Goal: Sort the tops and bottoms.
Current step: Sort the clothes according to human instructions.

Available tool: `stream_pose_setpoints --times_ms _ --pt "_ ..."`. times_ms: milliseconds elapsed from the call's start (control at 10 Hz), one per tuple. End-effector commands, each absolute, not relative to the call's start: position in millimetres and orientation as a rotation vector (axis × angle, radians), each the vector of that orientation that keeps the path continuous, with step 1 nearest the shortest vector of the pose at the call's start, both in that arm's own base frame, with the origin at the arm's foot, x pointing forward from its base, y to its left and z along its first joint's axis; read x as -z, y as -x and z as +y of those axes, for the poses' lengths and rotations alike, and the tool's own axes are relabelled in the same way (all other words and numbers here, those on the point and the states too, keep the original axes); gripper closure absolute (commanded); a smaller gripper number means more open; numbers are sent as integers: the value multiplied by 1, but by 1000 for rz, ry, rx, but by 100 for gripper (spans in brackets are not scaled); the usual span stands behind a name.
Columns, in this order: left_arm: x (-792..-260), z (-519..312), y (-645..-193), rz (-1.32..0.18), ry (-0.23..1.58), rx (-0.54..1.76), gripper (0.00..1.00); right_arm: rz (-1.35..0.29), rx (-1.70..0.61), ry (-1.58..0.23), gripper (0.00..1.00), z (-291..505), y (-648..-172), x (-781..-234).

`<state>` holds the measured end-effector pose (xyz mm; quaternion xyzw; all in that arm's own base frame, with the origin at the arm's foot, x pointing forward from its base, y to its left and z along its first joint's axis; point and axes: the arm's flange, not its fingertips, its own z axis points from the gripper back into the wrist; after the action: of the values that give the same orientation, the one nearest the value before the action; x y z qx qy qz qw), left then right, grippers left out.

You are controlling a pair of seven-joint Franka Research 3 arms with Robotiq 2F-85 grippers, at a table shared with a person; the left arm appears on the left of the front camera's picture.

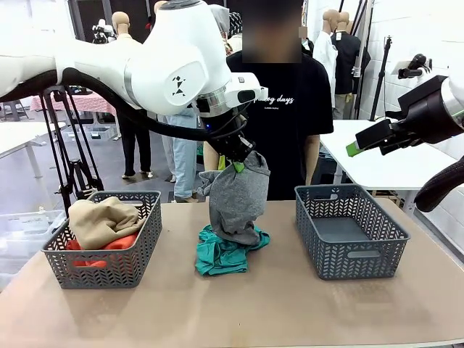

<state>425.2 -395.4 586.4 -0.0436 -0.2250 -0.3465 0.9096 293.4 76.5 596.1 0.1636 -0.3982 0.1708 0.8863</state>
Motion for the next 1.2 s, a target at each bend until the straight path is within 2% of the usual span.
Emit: stream_pose_setpoints --times_ms 0,1100 --pt "-591 -394 -424 -456 99 707 100 -825 -343 -347 0 77 -293 -593" --pt "-591 -394 -424 -456 99 707 100 -825 -343 -347 0 77 -293 -593"
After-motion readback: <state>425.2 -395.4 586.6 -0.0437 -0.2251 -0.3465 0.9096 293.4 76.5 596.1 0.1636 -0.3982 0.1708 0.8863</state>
